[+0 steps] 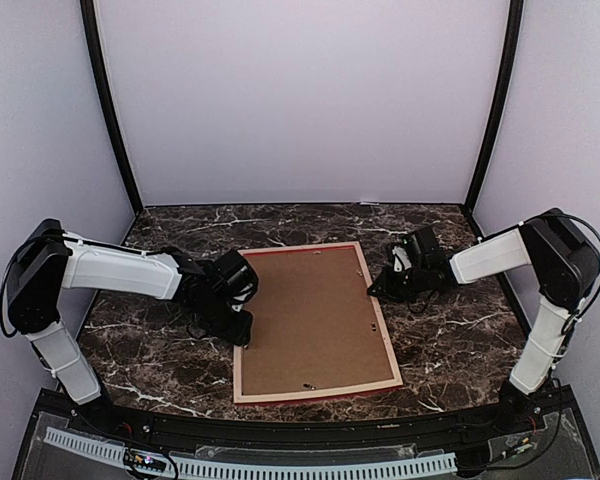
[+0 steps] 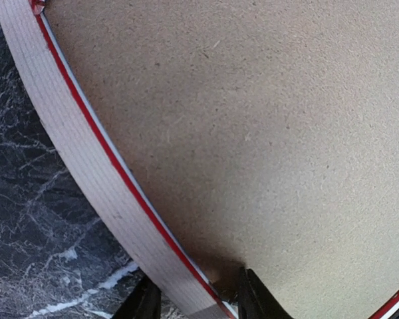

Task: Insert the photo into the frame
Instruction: Press the fastener onto the backboard.

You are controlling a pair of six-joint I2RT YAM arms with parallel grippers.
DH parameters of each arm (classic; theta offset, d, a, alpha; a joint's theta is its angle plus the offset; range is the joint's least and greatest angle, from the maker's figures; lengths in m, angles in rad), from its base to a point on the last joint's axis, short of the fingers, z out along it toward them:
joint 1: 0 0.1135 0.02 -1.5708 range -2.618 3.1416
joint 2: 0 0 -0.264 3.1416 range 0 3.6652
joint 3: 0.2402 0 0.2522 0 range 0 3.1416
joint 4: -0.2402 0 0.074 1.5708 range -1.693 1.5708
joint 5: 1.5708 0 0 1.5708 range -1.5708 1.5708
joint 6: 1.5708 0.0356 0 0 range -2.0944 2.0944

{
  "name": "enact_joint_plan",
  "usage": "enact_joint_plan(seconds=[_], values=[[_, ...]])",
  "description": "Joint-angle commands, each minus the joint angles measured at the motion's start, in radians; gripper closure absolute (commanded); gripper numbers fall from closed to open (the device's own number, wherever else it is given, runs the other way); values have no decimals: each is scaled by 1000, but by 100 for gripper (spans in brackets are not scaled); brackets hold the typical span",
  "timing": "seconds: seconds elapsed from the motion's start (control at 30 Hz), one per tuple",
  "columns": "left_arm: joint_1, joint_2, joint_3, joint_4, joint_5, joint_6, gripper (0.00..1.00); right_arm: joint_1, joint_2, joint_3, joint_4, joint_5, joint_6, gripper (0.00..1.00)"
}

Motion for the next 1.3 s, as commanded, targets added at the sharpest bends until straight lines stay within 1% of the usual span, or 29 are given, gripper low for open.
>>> enact_joint_plan(seconds=[0.0, 0.07, 0.2, 0.47, 0.6, 0.7, 0.87, 1.27], values=[[-6, 25, -13, 1, 29, -3, 62, 4, 58, -61, -174, 29, 23, 100], [-6, 23, -20, 5, 71, -10, 64, 4, 59, -62, -174, 30, 24, 100], [-6, 16, -38, 6, 109, -16, 65, 4, 65, -64, -171, 29, 22, 100], [-6, 6, -47, -5, 152, 7, 62, 5, 69, -66, -164, 24, 23, 100], [-7, 0, -45, -32, 149, 27, 58, 5, 72, -69, -160, 21, 23, 100], [-6, 9, -37, -71, 138, 54, 58, 6, 75, -69, -158, 20, 24, 100], [-5, 34, -15, -127, 119, 91, 59, 7, 72, -69, -161, 23, 25, 100], [10, 50, -7, -204, 143, 149, 61, 9, 75, -67, -163, 23, 26, 100]])
